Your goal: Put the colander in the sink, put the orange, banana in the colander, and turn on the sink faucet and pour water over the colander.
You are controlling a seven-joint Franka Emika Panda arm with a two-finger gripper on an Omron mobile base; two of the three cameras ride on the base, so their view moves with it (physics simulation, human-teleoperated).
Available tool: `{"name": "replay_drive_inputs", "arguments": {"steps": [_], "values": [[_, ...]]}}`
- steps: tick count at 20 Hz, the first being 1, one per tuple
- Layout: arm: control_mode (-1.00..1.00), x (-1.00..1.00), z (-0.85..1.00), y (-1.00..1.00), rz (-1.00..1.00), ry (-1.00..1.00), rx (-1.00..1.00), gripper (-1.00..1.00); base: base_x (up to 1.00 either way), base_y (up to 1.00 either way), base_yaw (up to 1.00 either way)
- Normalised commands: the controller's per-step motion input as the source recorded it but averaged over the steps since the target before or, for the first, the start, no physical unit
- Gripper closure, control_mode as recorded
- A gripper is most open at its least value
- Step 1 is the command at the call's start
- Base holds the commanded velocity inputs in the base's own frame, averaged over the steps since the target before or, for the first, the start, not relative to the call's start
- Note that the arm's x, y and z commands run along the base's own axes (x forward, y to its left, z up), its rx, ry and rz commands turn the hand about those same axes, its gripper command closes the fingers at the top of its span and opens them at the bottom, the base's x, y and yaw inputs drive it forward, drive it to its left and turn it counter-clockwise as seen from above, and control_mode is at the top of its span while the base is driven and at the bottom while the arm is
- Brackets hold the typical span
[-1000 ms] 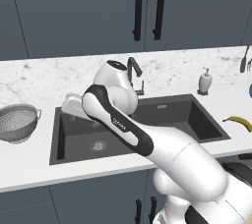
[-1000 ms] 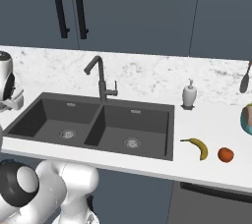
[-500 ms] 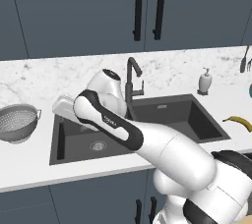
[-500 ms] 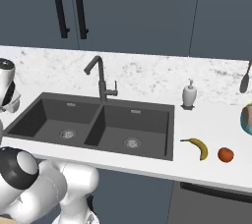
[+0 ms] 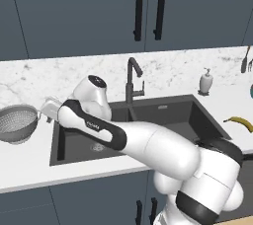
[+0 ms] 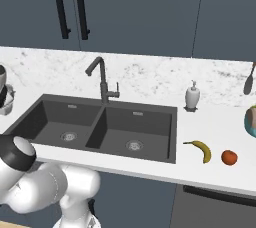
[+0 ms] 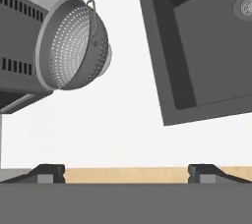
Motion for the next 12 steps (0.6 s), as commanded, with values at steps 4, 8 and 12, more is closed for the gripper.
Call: {"name": "replay_drive_inputs", "arguments": {"steps": [4, 8, 12], "values": [[-1.00, 0.23, -0.01, 0.22, -0.10, 0.01, 0.00, -1.00, 0.00, 0.00, 0.00], [-1.00, 0.26, -0.06, 0.21, -0.08, 0.02, 0.00, -1.00, 0.00, 0.00, 0.00], [-1.00, 0.29, -0.11, 0.24, -0.07, 0.04, 0.00, -1.00, 0.00, 0.00, 0.00]]}}
